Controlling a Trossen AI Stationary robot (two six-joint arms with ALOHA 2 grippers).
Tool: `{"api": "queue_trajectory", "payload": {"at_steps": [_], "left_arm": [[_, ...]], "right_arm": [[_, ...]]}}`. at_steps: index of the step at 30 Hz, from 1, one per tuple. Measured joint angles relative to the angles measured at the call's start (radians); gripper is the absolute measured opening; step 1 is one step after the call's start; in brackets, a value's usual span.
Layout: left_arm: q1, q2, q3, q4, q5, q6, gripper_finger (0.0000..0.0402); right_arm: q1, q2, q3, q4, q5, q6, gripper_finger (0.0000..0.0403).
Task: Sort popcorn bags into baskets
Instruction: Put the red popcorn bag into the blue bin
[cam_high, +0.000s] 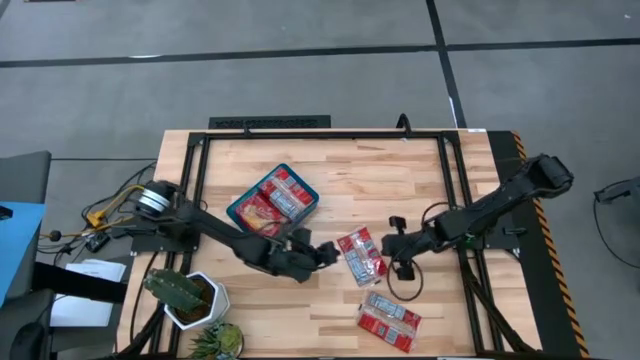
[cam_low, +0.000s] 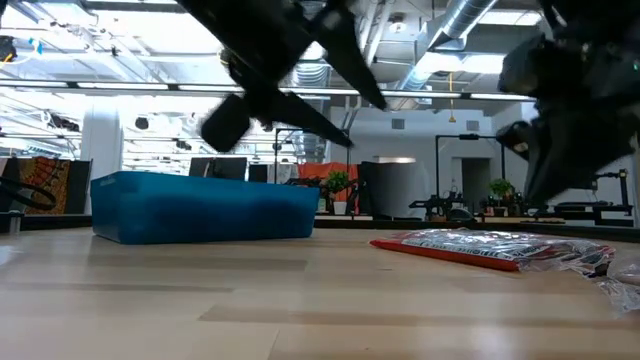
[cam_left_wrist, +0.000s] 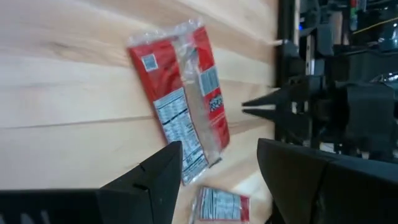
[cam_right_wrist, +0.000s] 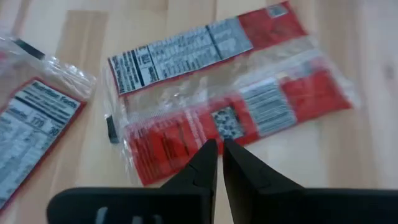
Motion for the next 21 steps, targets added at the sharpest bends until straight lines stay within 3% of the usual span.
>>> {"api": "queue_trajectory", "payload": {"at_steps": [7,13,21], "left_arm": [[0.013,0.134,0.053,-0.003,0.015,-0.148,0.0195],[0.013,0.167,0.049,-0.088,0.036,-0.271,0.0195],[0.051,0.165,0.050,-0.159,0.050,-0.275,0.0195]], "right_arm": [[0.029,0.137,0.000,0.070,0.000,0.018,0.0051],[0.038,0.213,0.002,0.159,0.003,0.025,0.0051],[0.033,0.297,0.010,0.312,-0.010,0.010,0.0051]]}}
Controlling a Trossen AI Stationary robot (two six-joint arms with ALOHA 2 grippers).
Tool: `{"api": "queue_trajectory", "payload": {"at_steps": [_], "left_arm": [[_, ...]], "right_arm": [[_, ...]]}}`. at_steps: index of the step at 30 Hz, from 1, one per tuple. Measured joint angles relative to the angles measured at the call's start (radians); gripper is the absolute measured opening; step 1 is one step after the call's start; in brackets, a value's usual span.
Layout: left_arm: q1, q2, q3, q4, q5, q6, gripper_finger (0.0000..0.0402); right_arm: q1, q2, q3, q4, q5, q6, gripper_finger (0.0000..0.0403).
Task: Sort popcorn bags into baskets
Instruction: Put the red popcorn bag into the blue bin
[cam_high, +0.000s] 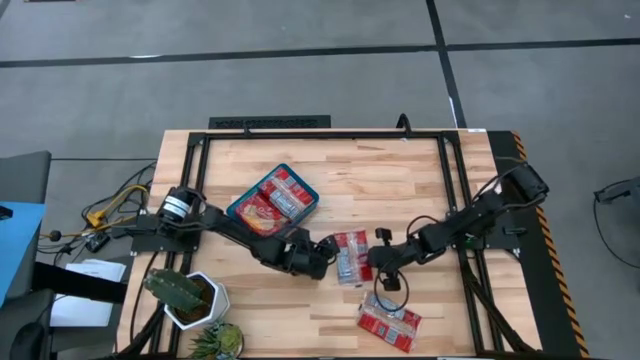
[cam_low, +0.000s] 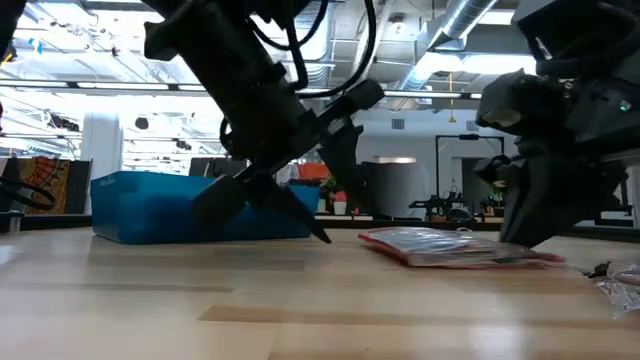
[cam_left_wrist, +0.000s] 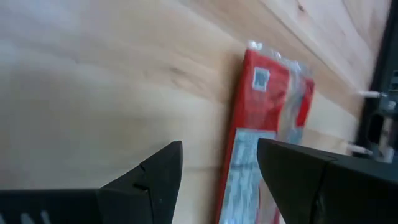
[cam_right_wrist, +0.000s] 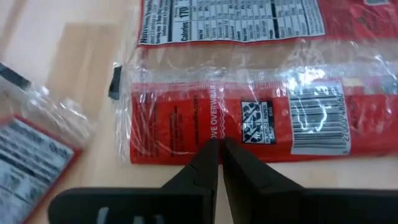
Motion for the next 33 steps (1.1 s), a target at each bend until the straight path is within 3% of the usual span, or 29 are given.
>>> {"api": "queue_trajectory", "payload": {"at_steps": [14,19,23,30,33], "left_arm": [[0.026,0.006,0.000,-0.012,0.095,0.075,0.0195],[0.026,0.055,0.001,0.079,0.108,0.059,0.0188],[0.025,0.074,0.002,0.107,0.123,0.004,0.0149],[0.026,0.063,0.001,0.113,0.122,0.048,0.0018],[0.027,0.062,0.001,0.123,0.134,0.036,0.0012]], "right_arm": [[-0.056,0.130,0.123,0.047,-0.061,-0.183,0.0051],[-0.067,0.177,0.164,0.069,-0.112,-0.221,0.0051],[-0.064,0.184,0.177,0.057,-0.124,-0.239,0.0051],[-0.067,0.074,0.176,-0.059,-0.079,-0.270,0.0051],[-0.067,0.009,0.176,-0.137,-0.039,-0.279,0.0051]]}}
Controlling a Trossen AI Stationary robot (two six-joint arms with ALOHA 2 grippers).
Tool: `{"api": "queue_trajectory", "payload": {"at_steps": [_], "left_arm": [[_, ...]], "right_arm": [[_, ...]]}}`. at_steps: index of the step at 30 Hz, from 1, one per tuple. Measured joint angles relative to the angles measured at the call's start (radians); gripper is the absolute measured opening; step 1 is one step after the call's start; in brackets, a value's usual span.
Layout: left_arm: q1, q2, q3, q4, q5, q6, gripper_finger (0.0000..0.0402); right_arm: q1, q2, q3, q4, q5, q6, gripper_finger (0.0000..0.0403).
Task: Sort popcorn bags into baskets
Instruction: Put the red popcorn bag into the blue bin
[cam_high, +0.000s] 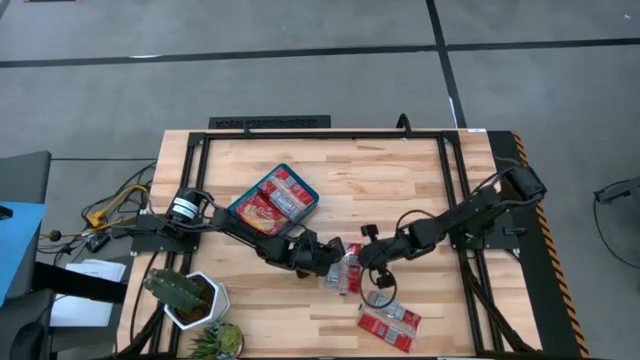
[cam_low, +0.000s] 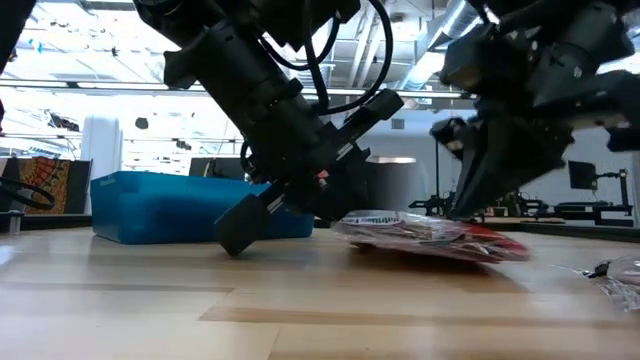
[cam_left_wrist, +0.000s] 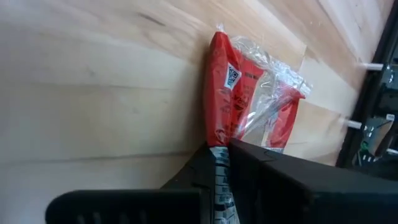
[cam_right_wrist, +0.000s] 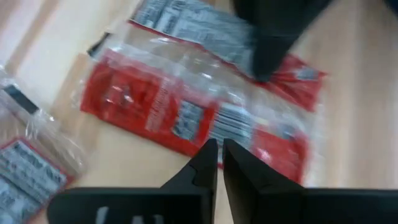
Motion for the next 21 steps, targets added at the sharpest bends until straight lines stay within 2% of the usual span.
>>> {"api": "queue_trajectory", "payload": {"at_steps": [6,12,16,21], "left_arm": [[0.000,-0.011,0.002,0.106,-0.018,0.004,0.0005],[0.001,-0.103,0.046,0.069,-0.095,0.064,0.0003],[0.009,-0.209,0.047,-0.064,-0.241,0.085,0.0003],[0.037,-0.343,0.047,-0.324,-0.501,0.062,0.0005]], "right_arm": [[0.001,-0.197,0.000,-0.190,0.007,-0.005,0.0051],[0.003,-0.425,0.001,-0.403,0.064,0.056,0.0051],[0.003,-0.553,0.001,-0.486,0.113,0.108,0.0051],[0.004,-0.637,0.001,-0.512,0.209,0.128,0.0051]]}}
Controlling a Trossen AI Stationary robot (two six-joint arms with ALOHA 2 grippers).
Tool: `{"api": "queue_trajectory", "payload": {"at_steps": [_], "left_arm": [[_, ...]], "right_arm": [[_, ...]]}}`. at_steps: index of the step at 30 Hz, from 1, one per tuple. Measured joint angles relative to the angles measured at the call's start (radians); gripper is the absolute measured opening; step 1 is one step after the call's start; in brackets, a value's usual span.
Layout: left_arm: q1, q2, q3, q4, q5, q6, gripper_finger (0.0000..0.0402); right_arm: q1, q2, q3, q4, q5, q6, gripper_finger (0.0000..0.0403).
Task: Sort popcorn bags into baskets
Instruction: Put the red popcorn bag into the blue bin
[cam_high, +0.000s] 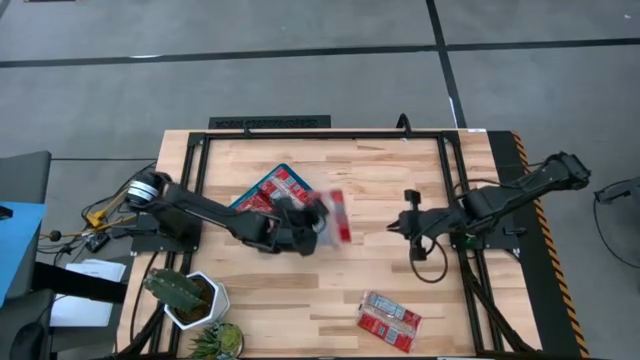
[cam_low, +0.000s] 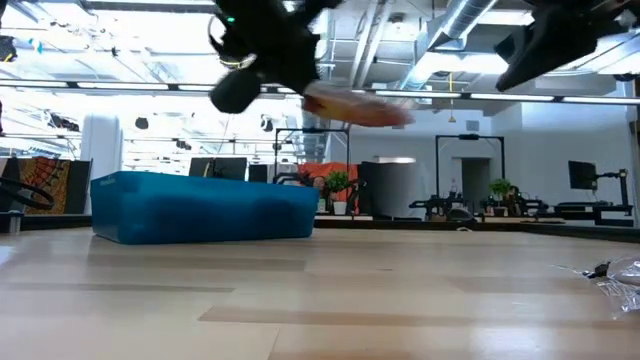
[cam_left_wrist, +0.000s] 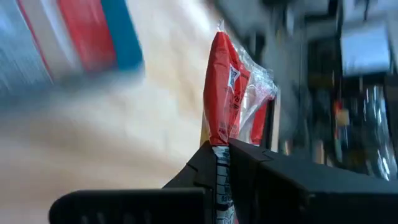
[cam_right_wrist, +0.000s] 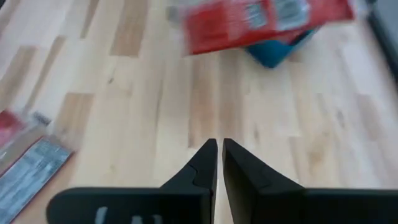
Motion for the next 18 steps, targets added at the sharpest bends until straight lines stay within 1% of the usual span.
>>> {"api": "queue_trajectory", "payload": {"at_steps": [3,5,10,15,18], "left_arm": [[0.026,-0.047,0.000,-0.143,-0.144,-0.079,0.0005],[0.048,-0.064,0.000,-0.233,-0.194,-0.139,0.0005],[0.102,-0.067,-0.001,-0.394,-0.191,-0.281,0.0006],[0.148,-0.061,-0.031,-0.452,-0.191,-0.363,0.0006],[0.168,-0.060,-0.042,-0.489,-0.163,-0.415,0.0006]], "right_arm": [[-0.002,-0.007,0.000,0.003,0.031,0.000,0.0051],[-0.002,0.001,0.000,0.011,0.043,0.000,0.0051],[-0.002,0.039,0.000,0.007,0.047,0.006,0.0051],[-0.002,0.084,0.000,0.008,0.048,0.007,0.0051],[-0.002,0.107,0.000,0.010,0.048,0.008,0.0051]]}}
